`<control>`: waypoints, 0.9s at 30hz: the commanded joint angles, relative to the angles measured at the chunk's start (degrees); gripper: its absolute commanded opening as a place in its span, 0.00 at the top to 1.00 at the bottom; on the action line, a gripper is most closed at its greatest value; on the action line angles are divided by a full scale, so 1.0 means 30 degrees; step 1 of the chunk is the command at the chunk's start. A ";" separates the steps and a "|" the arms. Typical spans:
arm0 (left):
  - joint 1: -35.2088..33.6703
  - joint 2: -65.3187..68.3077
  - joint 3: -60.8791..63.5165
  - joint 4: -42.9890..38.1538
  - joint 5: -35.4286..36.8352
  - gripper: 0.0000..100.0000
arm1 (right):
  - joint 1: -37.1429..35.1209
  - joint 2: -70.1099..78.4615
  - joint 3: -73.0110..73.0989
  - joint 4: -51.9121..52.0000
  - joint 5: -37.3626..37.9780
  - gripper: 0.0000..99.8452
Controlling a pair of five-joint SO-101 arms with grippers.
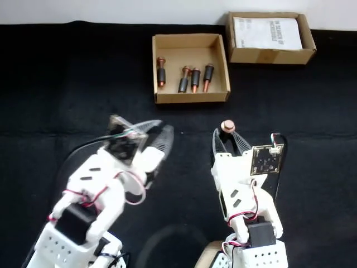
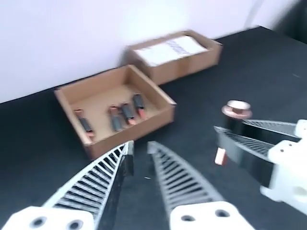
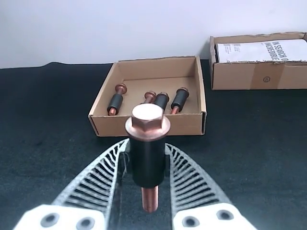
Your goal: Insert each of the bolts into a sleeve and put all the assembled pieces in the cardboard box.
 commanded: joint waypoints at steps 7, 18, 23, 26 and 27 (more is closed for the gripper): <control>-0.6051 -0.6549 0.2711 0.0147 -0.0029 0.99 | 0.0073 0.1245 -0.2681 -0.0366 0.0000 0.99; -1.2205 -0.7663 0.5201 0.0117 0.0059 0.99 | 0.0073 1.0886 -1.0828 -0.0366 -0.2139 0.99; -1.3436 -0.7663 0.7253 0.0059 0.0059 0.99 | 0.0073 1.5165 -1.4462 -0.0366 -0.2579 0.99; -1.3875 -0.7663 0.8425 0.0029 0.0059 0.99 | 0.0073 1.7421 -1.6601 -0.0337 -0.2491 0.99; -1.3963 -0.7663 0.8894 0.0029 0.0059 0.99 | 0.0073 1.8154 -1.7333 -0.0337 -0.2462 0.99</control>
